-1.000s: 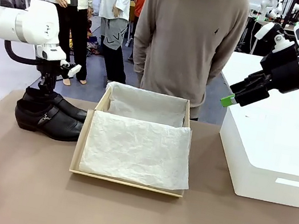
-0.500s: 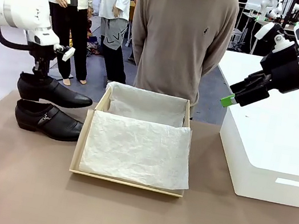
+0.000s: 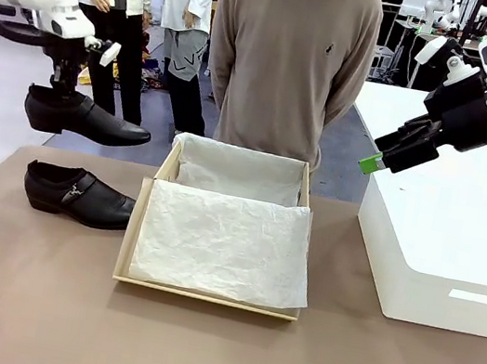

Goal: Pack the shoes into the box.
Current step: Place one shoe of the Shoes into the Shoes Box.

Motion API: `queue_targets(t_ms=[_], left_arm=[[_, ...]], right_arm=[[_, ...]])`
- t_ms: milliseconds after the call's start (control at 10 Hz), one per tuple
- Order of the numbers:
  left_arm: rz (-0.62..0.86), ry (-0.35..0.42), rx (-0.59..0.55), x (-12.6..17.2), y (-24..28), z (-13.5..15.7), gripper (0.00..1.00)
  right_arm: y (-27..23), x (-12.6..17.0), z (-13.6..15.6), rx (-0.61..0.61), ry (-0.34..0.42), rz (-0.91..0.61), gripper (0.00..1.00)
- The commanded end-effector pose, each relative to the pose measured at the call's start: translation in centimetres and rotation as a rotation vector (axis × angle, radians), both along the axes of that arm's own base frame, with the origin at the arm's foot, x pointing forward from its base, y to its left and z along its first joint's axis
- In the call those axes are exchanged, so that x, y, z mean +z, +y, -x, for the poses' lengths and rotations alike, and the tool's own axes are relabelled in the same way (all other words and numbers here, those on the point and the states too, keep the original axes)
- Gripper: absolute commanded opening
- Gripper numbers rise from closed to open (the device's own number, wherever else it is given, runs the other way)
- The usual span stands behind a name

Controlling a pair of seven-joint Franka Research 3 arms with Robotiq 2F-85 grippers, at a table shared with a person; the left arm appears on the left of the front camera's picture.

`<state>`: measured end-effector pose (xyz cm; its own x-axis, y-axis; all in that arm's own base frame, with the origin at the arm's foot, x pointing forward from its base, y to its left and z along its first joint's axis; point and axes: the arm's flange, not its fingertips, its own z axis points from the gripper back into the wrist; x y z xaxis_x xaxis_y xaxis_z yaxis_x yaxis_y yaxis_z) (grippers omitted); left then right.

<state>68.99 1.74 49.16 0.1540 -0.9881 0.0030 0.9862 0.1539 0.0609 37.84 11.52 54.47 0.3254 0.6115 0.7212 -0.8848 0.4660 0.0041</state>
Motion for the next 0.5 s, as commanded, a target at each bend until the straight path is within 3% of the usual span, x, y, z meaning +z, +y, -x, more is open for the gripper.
queue_targets(t_ms=[0, 400], left_arm=[[-0.008, 0.027, 0.034, 3.0, -2.3, 0.0, 0.00], [0.010, 0.013, 0.025, 6.4, -9.1, 2.3, 0.00]], right_arm=[[0.0, -0.1, -0.3, 0.013, -0.009, -0.021, 1.00], [0.0, -0.1, -0.3, 0.013, -0.009, -0.021, 1.00]])
